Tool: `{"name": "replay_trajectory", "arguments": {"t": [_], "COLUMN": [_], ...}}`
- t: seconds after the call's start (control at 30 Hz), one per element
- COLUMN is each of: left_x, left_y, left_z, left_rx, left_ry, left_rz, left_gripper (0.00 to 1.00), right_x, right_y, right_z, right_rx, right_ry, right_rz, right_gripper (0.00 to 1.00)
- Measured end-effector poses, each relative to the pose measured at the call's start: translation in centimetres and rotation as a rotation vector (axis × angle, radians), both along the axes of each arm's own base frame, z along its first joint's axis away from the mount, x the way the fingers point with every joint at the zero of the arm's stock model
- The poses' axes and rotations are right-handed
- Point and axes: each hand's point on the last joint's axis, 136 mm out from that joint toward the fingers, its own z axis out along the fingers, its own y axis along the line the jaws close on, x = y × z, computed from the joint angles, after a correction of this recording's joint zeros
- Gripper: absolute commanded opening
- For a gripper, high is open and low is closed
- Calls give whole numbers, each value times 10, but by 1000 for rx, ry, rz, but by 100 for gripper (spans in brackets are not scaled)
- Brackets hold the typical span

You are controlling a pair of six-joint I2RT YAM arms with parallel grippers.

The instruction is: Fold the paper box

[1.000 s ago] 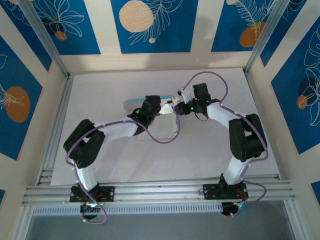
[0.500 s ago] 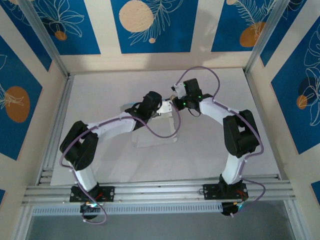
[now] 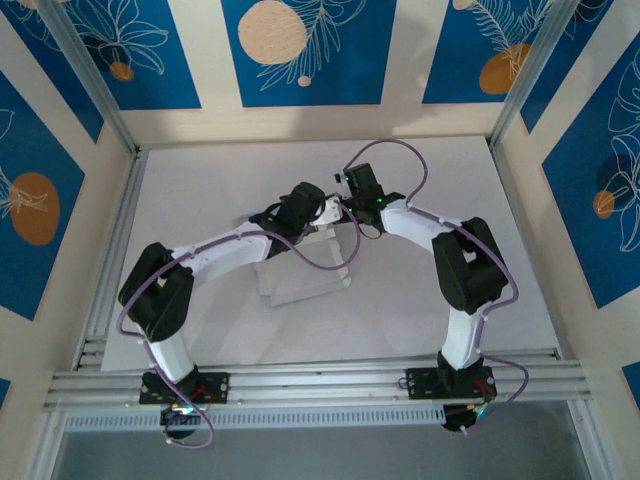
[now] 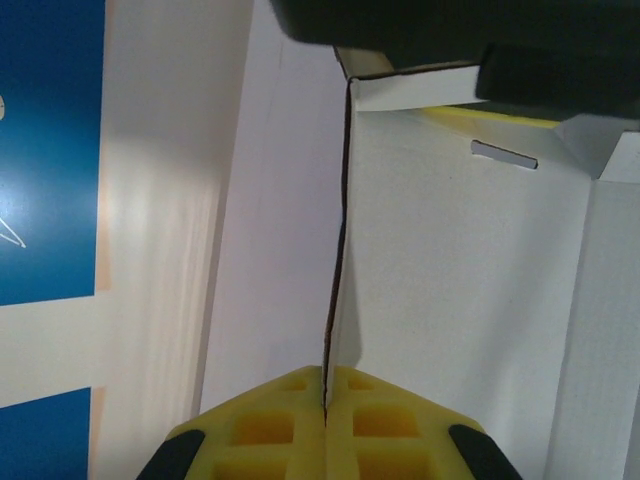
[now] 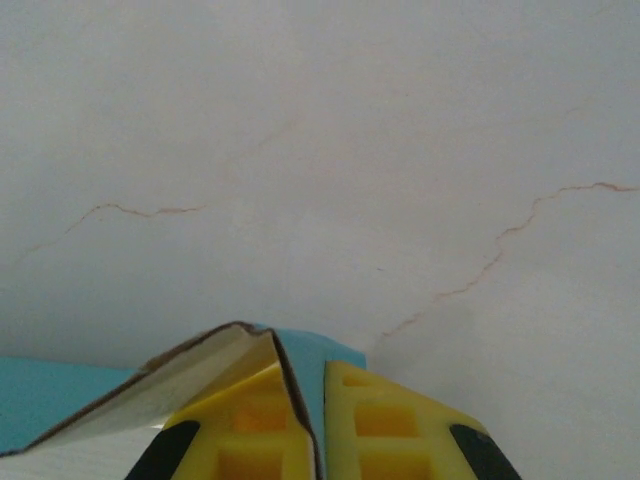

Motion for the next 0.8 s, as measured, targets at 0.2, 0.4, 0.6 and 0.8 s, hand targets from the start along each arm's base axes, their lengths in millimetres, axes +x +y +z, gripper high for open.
{"name": "replay_trajectory", "arguments": {"t": [0.2, 0.4, 0.6, 0.8], "left_x": [-1, -6, -5, -7], "left_y": [-9, -15, -16, -14], "left_z": [-4, -4, 12, 16], "left_rx": [-12, 6, 15, 5], "left_ry": [-81, -194, -315, -393], "left_rz": [-20, -36, -23, -30], "left_gripper": [0, 0, 0, 0], "right_x": [-11, -29, -35, -51], "right_y": [-16, -21, -23, -18], "right_z": [2, -4, 8, 21], "right_rx": [78, 126, 130, 185], "right_ry": [25, 73, 48, 45], "right_rz": [-6, -25, -15, 43], "right_gripper": [0, 6, 14, 34]}}
